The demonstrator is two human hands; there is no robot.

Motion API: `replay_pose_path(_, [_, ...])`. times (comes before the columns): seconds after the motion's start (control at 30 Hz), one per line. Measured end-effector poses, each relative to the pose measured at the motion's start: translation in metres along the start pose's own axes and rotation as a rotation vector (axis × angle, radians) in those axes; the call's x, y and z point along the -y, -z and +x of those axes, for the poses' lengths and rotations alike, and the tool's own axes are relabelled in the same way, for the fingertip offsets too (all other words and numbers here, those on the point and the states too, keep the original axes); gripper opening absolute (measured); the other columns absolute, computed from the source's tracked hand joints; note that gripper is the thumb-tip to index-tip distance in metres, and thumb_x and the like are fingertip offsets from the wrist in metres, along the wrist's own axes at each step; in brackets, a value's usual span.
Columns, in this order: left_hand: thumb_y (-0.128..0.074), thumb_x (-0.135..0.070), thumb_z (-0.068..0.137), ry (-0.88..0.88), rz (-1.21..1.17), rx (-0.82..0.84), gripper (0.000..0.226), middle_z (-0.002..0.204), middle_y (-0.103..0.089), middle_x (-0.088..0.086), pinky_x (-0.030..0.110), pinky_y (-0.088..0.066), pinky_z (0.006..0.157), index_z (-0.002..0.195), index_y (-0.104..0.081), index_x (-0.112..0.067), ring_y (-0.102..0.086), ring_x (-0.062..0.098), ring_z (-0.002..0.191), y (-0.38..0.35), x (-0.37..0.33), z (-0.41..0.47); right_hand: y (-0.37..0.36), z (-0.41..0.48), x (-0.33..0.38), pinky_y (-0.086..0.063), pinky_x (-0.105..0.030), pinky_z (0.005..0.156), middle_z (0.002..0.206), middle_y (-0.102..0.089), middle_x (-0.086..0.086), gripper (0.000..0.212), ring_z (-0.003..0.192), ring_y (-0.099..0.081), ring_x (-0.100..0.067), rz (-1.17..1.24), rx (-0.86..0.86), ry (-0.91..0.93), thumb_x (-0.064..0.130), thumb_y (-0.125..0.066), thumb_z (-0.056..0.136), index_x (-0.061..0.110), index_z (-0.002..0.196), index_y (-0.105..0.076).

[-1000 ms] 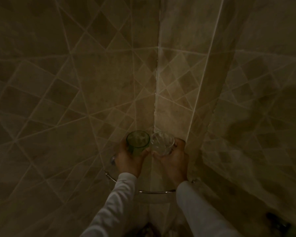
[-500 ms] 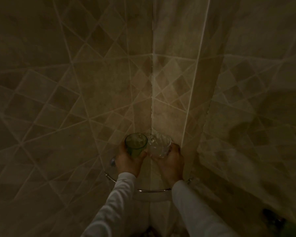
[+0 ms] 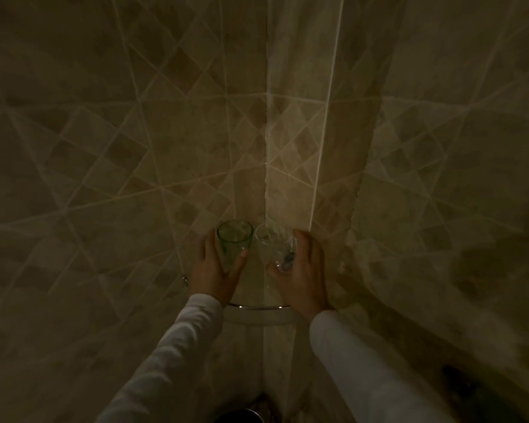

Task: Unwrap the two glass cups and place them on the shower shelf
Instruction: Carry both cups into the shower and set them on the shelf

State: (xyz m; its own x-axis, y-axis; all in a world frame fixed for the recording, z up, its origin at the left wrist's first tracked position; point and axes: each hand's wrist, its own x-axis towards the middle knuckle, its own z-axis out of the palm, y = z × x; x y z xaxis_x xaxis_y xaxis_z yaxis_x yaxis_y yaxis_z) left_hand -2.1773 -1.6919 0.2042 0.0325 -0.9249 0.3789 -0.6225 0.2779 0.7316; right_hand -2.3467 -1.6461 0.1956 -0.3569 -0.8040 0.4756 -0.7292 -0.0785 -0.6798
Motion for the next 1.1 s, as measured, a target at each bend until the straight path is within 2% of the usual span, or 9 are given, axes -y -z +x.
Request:
replay_pose_path(0.13, [-0.06, -0.057, 0.086, -0.156, 0.304, -0.022, 0.088, 0.159, -0.026, 0.015, 0.054, -0.032, 0.112, 0.151, -0.027, -0.007, -0.021, 0.033, 0.147, 0.007, 0.003, -0.03, 0.014, -0.018, 0.0, -0.032, -0.055, 0.114, 0.157, -0.028, -0.024, 0.092, 0.143, -0.03, -0.042, -0.258, 0.093, 0.179, 0.063, -0.053, 0.08, 0.015, 0.156, -0.031])
replay_pose_path(0.27, [-0.033, -0.072, 0.084, -0.137, 0.478, -0.034, 0.092, 0.163, -0.013, 0.009, 0.054, -0.02, 0.118, 0.154, -0.017, -0.015, -0.007, 0.03, 0.15, 0.014, 0.014, -0.074, 0.024, -0.043, -0.003, -0.025, -0.061, 0.115, 0.164, -0.016, -0.024, 0.091, 0.148, -0.02, -0.043, -0.313, 0.2, 0.217, 0.07, -0.043, 0.085, 0.02, 0.159, -0.026])
replay_pose_path(0.4, [-0.03, -0.074, 0.085, -0.042, 0.621, -0.017, 0.092, 0.165, -0.002, 0.005, 0.055, -0.012, 0.118, 0.156, -0.007, -0.02, 0.003, 0.028, 0.15, 0.026, 0.031, -0.122, 0.016, -0.072, -0.008, -0.021, -0.066, 0.116, 0.165, -0.013, -0.027, 0.086, 0.152, -0.014, -0.044, -0.359, 0.262, 0.315, 0.063, -0.052, 0.091, 0.021, 0.16, -0.022])
replay_pose_path(0.6, [-0.024, -0.076, 0.085, 0.126, 0.749, -0.049, 0.091, 0.165, 0.001, 0.004, 0.058, -0.009, 0.118, 0.156, -0.008, -0.021, 0.008, 0.027, 0.15, 0.07, 0.057, -0.182, -0.012, -0.117, 0.017, -0.004, -0.065, 0.12, 0.166, 0.0, -0.028, 0.085, 0.154, 0.0, -0.045, -0.311, 0.449, 0.487, 0.063, -0.045, 0.095, 0.025, 0.162, -0.01])
replay_pose_path(0.67, [-0.023, -0.077, 0.085, 0.198, 0.779, -0.079, 0.092, 0.165, 0.001, 0.004, 0.058, -0.01, 0.118, 0.156, -0.009, -0.021, 0.006, 0.028, 0.15, 0.094, 0.066, -0.201, -0.025, -0.132, 0.037, -0.003, -0.064, 0.12, 0.166, 0.0, -0.028, 0.083, 0.153, -0.002, -0.045, -0.278, 0.5, 0.543, 0.065, -0.043, 0.095, 0.026, 0.161, -0.01])
replay_pose_path(0.83, [-0.021, -0.077, 0.085, 0.398, 0.863, -0.154, 0.091, 0.164, 0.01, 0.002, 0.058, -0.005, 0.119, 0.156, -0.004, -0.022, 0.014, 0.027, 0.149, 0.167, 0.091, -0.25, -0.059, -0.175, 0.104, -0.01, -0.066, 0.118, 0.164, -0.014, -0.029, 0.085, 0.151, -0.017, -0.047, -0.182, 0.588, 0.674, 0.069, -0.036, 0.089, 0.025, 0.16, -0.021])
replay_pose_path(1.1, [-0.026, -0.074, 0.086, 0.694, 0.958, -0.333, 0.089, 0.165, 0.007, 0.003, 0.058, -0.004, 0.118, 0.156, -0.005, -0.024, 0.01, 0.028, 0.15, 0.284, 0.127, -0.352, -0.109, -0.276, 0.216, -0.003, -0.065, 0.121, 0.166, -0.002, -0.024, 0.086, 0.153, -0.003, -0.041, -0.006, 0.758, 0.905, 0.072, -0.036, 0.09, 0.03, 0.16, -0.009])
